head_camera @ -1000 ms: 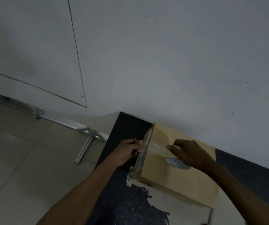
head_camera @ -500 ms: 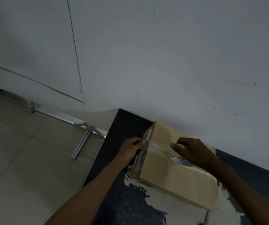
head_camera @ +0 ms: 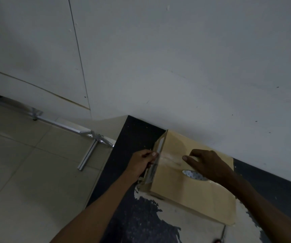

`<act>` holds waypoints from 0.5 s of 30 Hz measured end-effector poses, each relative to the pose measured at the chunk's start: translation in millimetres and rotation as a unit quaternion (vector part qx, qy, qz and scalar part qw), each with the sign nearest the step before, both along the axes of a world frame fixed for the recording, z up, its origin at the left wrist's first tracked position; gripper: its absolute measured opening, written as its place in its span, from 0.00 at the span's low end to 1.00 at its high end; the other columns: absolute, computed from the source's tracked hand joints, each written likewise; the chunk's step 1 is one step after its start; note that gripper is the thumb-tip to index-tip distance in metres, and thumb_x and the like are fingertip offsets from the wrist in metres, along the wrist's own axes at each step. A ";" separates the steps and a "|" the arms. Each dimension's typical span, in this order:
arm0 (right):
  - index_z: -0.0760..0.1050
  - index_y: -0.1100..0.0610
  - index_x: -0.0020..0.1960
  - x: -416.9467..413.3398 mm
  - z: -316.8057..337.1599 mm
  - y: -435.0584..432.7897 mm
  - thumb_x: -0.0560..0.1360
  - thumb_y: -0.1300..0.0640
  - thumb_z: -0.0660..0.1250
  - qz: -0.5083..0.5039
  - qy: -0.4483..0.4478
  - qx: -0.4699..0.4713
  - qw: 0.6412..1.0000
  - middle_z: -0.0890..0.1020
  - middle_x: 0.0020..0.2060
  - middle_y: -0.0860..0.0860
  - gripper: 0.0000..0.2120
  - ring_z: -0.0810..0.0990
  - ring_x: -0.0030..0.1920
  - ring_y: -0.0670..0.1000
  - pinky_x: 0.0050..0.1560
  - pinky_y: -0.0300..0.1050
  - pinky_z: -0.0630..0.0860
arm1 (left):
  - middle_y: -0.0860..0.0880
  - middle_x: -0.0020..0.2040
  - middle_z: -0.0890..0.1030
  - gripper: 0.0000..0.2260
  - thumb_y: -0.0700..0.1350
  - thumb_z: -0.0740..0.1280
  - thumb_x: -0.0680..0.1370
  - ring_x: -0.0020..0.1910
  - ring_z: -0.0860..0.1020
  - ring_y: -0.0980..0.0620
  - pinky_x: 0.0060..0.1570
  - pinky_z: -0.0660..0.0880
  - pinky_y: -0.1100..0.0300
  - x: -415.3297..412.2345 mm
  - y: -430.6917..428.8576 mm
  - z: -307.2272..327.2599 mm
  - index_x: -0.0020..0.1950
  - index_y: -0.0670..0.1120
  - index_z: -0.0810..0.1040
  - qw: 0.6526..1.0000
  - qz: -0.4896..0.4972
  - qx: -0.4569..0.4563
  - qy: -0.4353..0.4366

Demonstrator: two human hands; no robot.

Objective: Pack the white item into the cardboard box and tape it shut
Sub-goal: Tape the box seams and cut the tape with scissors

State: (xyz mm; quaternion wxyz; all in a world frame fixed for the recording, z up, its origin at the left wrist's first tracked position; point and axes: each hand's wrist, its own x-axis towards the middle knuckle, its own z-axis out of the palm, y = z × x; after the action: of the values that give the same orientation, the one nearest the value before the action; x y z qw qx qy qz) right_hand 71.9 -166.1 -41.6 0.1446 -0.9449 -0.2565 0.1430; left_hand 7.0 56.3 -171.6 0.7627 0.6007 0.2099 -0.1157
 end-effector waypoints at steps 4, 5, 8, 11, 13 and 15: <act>0.76 0.51 0.39 -0.2 -7.5 -5.1 0.74 0.33 0.56 0.004 -0.005 0.002 1.000 0.78 0.30 0.47 0.23 0.77 0.33 0.41 0.32 0.35 0.68 | 0.42 0.51 0.83 0.11 0.44 0.68 0.79 0.44 0.81 0.53 0.42 0.78 0.67 -0.6 -3.1 1.8 0.58 0.41 0.81 1.000 0.004 0.011 0.005; 0.76 0.51 0.39 -0.5 -8.7 -5.9 0.74 0.32 0.55 0.005 -0.006 0.004 1.000 0.78 0.30 0.48 0.24 0.77 0.33 0.42 0.32 0.35 0.68 | 0.41 0.51 0.83 0.11 0.44 0.69 0.79 0.44 0.81 0.51 0.42 0.78 0.65 -0.8 -3.6 1.3 0.58 0.41 0.81 1.000 0.012 -0.009 0.017; 0.76 0.52 0.40 -0.9 -9.3 -6.1 0.74 0.33 0.56 0.003 -0.005 0.001 1.000 0.78 0.30 0.48 0.24 0.77 0.33 0.42 0.32 0.36 0.68 | 0.36 0.50 0.82 0.12 0.45 0.72 0.76 0.44 0.81 0.44 0.45 0.78 0.55 0.2 -3.3 -1.7 0.55 0.40 0.79 0.994 0.033 -0.082 0.059; 0.76 0.51 0.39 -0.4 -7.6 -5.0 0.75 0.34 0.56 0.002 -0.002 -0.001 1.000 0.77 0.29 0.47 0.22 0.77 0.33 0.42 0.31 0.35 0.67 | 0.43 0.52 0.82 0.15 0.46 0.72 0.77 0.46 0.82 0.46 0.46 0.80 0.56 3.6 -6.4 -2.7 0.60 0.42 0.75 0.996 0.033 -0.050 0.069; 0.75 0.50 0.39 -0.7 -7.6 -4.8 0.74 0.33 0.56 0.001 -0.003 -0.006 1.000 0.76 0.29 0.46 0.22 0.77 0.33 0.42 0.31 0.35 0.67 | 0.45 0.53 0.80 0.16 0.46 0.71 0.77 0.46 0.81 0.50 0.41 0.78 0.61 3.6 -9.1 -0.3 0.62 0.42 0.74 0.997 0.033 -0.021 0.067; 0.75 0.50 0.39 -0.6 -9.0 -5.2 0.75 0.34 0.56 0.000 -0.007 -0.009 1.000 0.76 0.28 0.45 0.22 0.76 0.32 0.40 0.31 0.35 0.66 | 0.47 0.52 0.79 0.16 0.48 0.70 0.78 0.46 0.79 0.53 0.38 0.75 0.66 0.4 -11.5 0.9 0.61 0.41 0.73 0.998 0.031 0.015 0.062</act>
State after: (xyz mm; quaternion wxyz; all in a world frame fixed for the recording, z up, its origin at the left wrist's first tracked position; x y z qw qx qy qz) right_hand 71.3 -171.3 -50.5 0.1346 -0.9471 -0.2561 0.1389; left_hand 7.3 44.8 -170.7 0.7425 0.5970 0.2765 -0.1261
